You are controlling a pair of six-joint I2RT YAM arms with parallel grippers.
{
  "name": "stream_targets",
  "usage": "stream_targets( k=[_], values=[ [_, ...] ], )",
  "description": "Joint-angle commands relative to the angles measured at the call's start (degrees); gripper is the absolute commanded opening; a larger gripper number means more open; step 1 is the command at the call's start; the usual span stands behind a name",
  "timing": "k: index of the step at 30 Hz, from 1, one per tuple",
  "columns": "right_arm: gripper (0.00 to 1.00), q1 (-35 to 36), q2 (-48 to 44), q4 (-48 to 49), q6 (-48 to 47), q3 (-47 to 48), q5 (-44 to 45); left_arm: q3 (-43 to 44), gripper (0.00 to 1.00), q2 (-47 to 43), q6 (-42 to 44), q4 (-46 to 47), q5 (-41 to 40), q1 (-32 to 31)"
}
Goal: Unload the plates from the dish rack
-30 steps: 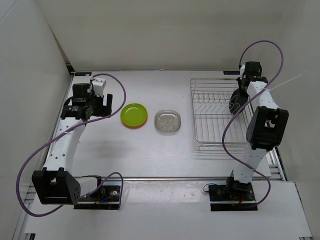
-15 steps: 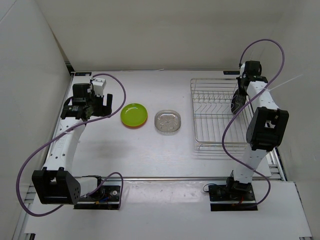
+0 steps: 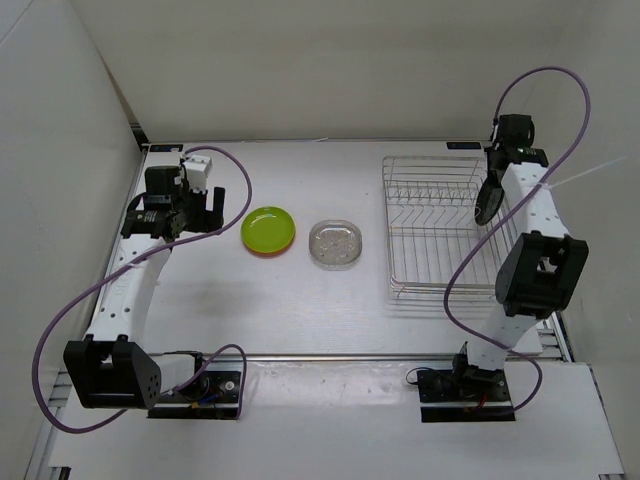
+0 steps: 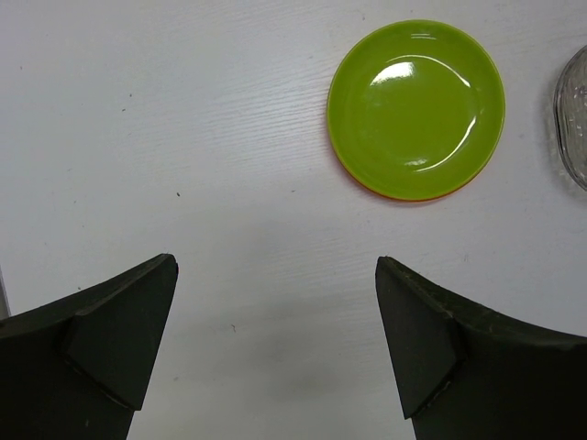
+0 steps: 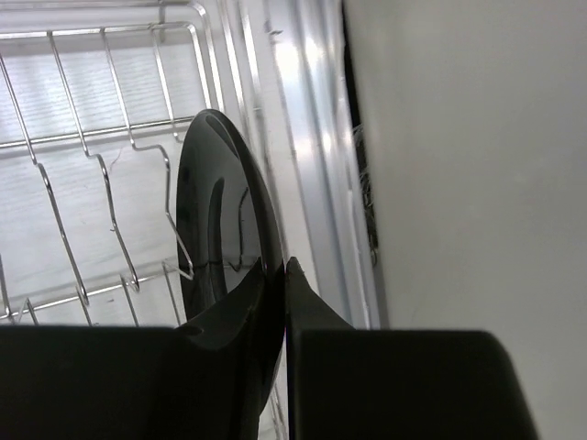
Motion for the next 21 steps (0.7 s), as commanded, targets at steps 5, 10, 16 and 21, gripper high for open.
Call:
stream_targets(
  k=[5,10,16,21],
  values=[
    [0.0,-0.4,-11.2,-3.7,0.6,7.3,3.6,5.2,1.0,-0.9,-1.0,-1.5,1.4,0.0],
    [0.0,1.3,-17.1,-7.0,2.4,10.6,-1.5,9.8,1.0,1.8,-0.4,-3.5,4.7,-0.6],
    [0.0,2.0,-26.9,-10.6,5.0,6.3,-31.8,22.9,1.0,10.4,0.2,-8.6,17.5,-6.3],
    [0.0,4.9,-31.3,-12.8,4.3,2.6,-47.2,35.3,1.0,19.4,0.7,-11.7,26.8,-16.5]
  ],
)
